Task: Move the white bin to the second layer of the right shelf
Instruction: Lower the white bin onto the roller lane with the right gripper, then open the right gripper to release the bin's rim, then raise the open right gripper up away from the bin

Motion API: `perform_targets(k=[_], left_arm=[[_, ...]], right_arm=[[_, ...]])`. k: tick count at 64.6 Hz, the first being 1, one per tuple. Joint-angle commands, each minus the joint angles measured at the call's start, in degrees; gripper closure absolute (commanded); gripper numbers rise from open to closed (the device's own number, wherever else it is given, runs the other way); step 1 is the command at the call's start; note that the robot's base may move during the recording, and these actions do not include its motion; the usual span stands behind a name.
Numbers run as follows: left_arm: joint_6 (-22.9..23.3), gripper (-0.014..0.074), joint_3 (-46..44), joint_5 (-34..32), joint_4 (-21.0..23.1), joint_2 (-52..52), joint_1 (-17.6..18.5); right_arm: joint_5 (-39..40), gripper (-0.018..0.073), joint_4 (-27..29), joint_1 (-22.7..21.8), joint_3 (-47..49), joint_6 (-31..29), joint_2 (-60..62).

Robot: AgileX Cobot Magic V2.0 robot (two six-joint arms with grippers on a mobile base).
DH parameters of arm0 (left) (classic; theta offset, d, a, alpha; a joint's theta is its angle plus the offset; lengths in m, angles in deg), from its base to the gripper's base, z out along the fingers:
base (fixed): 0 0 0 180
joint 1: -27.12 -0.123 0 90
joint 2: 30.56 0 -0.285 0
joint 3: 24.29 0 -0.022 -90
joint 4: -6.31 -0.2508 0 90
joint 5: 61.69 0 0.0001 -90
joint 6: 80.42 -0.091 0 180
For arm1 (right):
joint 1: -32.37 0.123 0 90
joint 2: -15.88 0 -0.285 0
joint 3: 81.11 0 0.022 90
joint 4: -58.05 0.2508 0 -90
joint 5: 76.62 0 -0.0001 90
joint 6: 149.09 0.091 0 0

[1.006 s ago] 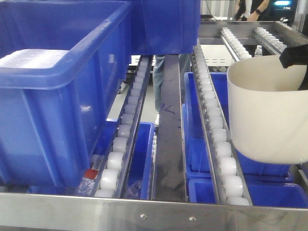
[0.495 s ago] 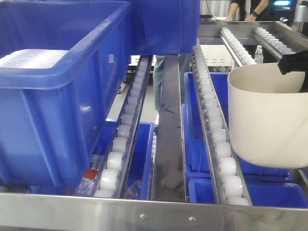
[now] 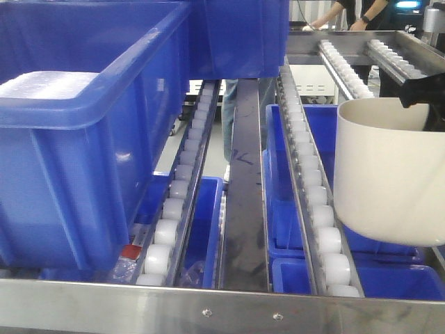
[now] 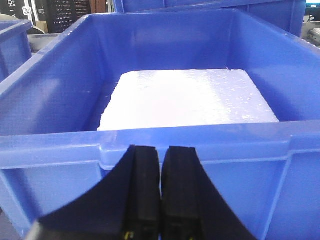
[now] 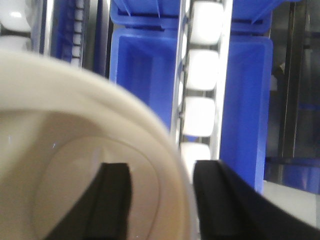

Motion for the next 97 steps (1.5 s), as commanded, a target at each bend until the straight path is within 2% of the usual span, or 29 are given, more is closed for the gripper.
perform_targets(k=[1, 54, 60, 72, 87, 97], left_arm=[[0.20, 0.0512, 2.11, -4.79, 0.31, -0.80, 0.25], [0.20, 0.0512, 2.11, -4.79, 0.31, -0.80, 0.25], [0.20, 0.0512, 2.11, -4.79, 0.31, -0.80, 0.25], [0.20, 0.0512, 2.11, -4.79, 0.31, -0.80, 0.25], [0.20, 0.0512, 2.11, -4.79, 0.31, -0.80, 0.25], [0.20, 0.0512, 2.11, -4.79, 0.31, -0.80, 0.25]], right_arm=[[4.06, 0.0122, 0.00, -0.09, 1.83, -0.13, 2.93], [4.26, 0.0130, 0.00, -0.09, 1.83, -0.13, 13.94], [4.44, 0.0217, 0.00, -0.09, 1.83, -0.13, 16.77], [4.38, 0.0519, 0.00, -1.24, 1.80, -0.13, 23.11], [3.25, 0.0503, 0.00, -1.81, 1.37, -0.13, 29.42], [5.48, 0.0503, 0.00, -1.81, -2.21, -0.13, 34.04]])
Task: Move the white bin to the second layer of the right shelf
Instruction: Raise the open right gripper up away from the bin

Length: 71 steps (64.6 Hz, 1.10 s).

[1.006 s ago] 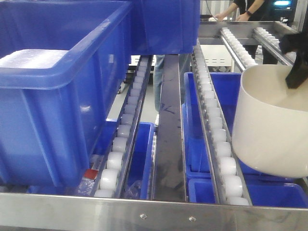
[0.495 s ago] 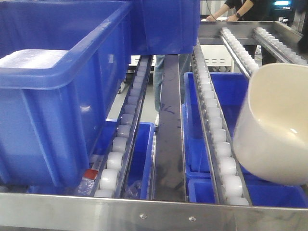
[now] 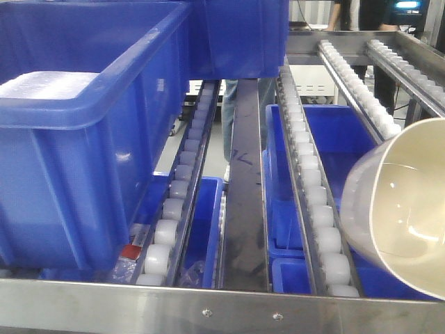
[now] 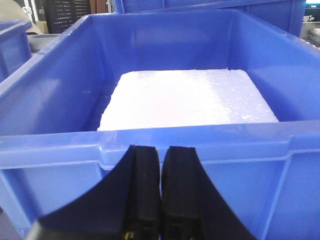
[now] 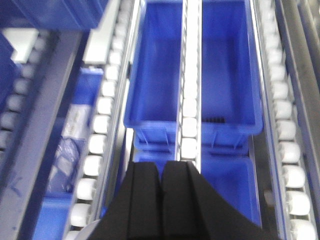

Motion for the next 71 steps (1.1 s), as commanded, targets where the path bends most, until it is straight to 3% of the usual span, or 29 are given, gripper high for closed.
perform_targets(k=[1, 28, 71], left_arm=[[0.20, 0.0512, 2.11, -4.79, 0.31, -0.80, 0.25], [0.20, 0.0512, 2.11, -4.79, 0.31, -0.80, 0.25], [0.20, 0.0512, 2.11, -4.79, 0.31, -0.80, 0.25]], right_arm=[[6.04, 0.0503, 0.00, -0.41, -0.73, -0.13, 3.65], [22.14, 0.0503, 0.00, -0.41, -20.56, -0.13, 22.21], [22.00, 0.0503, 0.00, -0.41, -23.28, -0.13, 24.43]])
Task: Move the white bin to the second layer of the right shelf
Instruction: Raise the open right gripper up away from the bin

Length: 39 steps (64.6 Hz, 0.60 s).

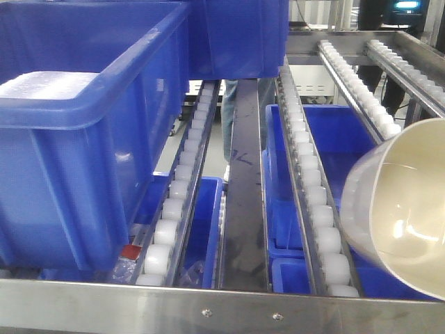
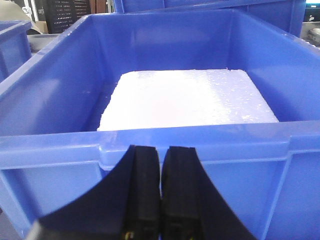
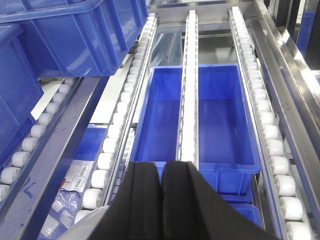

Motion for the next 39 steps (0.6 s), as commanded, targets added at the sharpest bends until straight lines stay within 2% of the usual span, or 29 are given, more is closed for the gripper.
perform_targets(k=[1, 20, 39], left_arm=[[0.20, 0.0512, 2.11, -4.79, 0.31, -0.80, 0.25], [0.20, 0.0512, 2.11, -4.79, 0.31, -0.80, 0.25], [0.20, 0.0512, 2.11, -4.79, 0.31, -0.80, 0.25]], right_arm=[[5.26, 0.0503, 0.00, -0.41, 1.60, -0.13, 0.09], [5.31, 0.0503, 0.00, -0.86, 0.26, -0.13, 3.79], [5.70, 0.0503, 0.00, -5.61, -11.30, -0.13, 17.47]])
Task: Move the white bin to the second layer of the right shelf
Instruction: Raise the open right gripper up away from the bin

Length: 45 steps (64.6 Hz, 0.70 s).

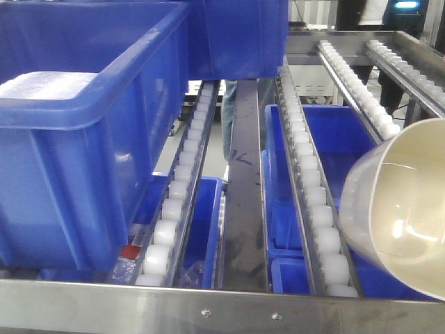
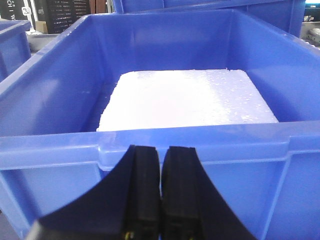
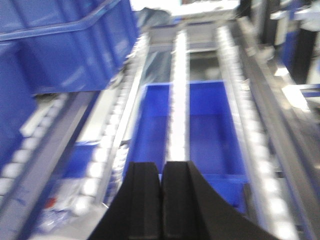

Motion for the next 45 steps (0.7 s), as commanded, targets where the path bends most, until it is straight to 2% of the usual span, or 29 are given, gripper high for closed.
perform_targets(k=[1, 21, 45], left_arm=[[0.20, 0.0512, 2.11, -4.79, 0.31, -0.80, 0.25], [0.20, 0.0512, 2.11, -4.79, 0.31, -0.80, 0.25], [0.20, 0.0512, 2.11, -4.79, 0.31, -0.80, 0.25]], right_arm=[[5.43, 0.0503, 0.00, -1.24, -1.94, -0.13, 3.54], [5.55, 0.0503, 0.00, -1.35, -12.43, -0.13, 16.10], [6.39, 0.0503, 0.00, -1.35, -14.77, -0.13, 17.65]])
